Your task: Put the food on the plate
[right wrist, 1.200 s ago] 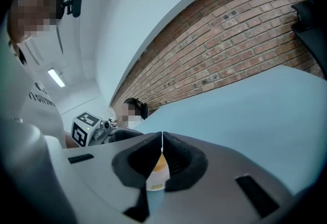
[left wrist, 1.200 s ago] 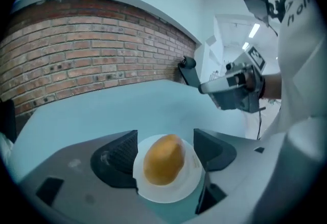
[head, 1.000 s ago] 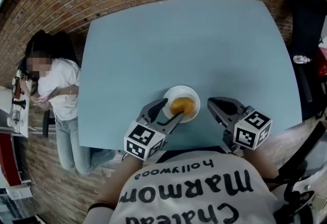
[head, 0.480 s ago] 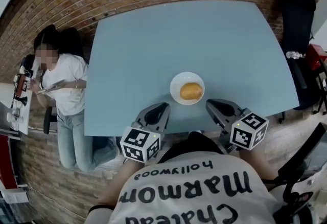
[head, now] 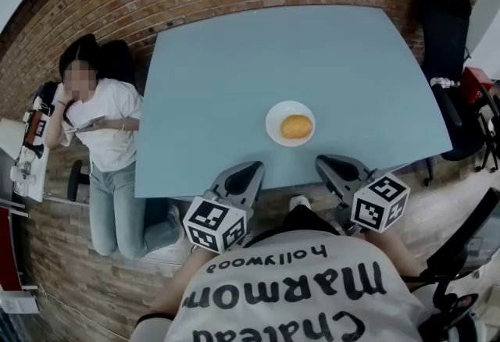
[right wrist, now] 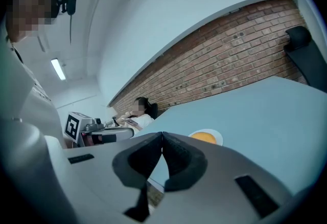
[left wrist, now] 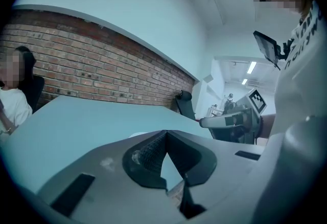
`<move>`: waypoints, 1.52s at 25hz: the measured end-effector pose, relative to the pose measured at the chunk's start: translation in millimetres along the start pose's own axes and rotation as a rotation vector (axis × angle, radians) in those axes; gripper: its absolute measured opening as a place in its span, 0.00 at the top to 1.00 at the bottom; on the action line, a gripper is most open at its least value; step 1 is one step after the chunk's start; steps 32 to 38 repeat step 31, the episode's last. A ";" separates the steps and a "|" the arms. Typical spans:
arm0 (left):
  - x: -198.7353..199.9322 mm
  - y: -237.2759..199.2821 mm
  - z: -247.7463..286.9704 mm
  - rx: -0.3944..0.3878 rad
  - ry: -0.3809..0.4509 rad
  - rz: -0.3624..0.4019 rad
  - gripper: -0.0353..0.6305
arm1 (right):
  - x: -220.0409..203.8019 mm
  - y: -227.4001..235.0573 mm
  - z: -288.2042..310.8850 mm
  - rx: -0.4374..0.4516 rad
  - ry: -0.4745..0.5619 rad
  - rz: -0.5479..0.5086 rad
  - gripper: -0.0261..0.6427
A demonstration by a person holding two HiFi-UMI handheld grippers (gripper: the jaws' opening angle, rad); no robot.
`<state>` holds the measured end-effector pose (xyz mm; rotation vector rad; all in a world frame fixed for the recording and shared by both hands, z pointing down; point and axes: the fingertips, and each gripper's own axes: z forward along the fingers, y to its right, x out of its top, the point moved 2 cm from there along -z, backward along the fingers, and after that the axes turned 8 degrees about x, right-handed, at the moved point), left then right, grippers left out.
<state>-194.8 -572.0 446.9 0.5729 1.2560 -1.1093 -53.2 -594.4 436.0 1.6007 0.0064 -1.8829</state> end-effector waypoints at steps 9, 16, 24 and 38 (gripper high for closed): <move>-6.5 4.5 -17.3 -0.002 -0.014 0.064 0.94 | -2.7 -22.3 -2.0 0.000 -0.036 -0.101 0.95; -7.9 3.2 -20.5 0.000 -0.011 0.065 0.94 | -3.7 -23.5 -0.5 0.012 -0.033 -0.082 0.95; -5.4 4.1 -16.6 0.000 -0.006 0.062 0.94 | -2.0 -19.1 -2.3 0.013 -0.034 -0.073 0.95; -4.1 4.3 -14.2 0.003 -0.007 0.063 0.94 | -2.2 -14.4 -3.4 0.010 -0.044 -0.080 0.95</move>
